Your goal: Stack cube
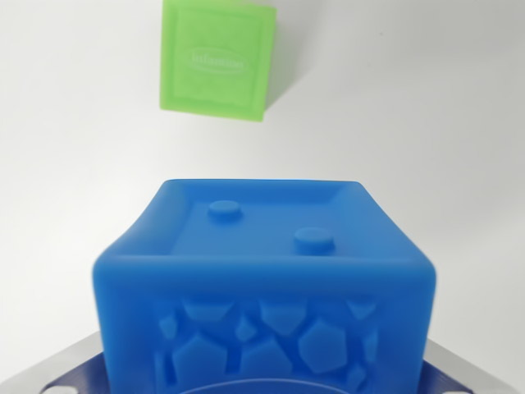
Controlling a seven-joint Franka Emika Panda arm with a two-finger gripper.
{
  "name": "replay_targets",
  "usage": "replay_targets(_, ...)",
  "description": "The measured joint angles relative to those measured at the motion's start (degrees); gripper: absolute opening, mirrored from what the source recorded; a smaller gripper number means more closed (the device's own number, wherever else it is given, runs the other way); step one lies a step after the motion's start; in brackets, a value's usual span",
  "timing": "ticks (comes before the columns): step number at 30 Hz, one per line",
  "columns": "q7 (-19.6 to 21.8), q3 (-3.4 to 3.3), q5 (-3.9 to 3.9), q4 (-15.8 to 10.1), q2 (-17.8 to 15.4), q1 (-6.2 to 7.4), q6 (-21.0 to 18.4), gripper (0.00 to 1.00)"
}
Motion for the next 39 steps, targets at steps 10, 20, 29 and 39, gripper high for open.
replay_targets(10, 1.2, 0.08, 0.12, 4.6, 2.2, 0.00, -2.4, 0.00)
replay_targets(20, 2.3, 0.11, 0.31, 9.3, 4.5, 0.00, -4.9, 0.00)
replay_targets(29, 3.3, 0.12, 0.50, 13.7, 6.7, 0.00, -7.1, 0.00)
replay_targets(39, 4.4, 0.12, 0.73, 18.7, 9.1, -0.03, -9.7, 0.00)
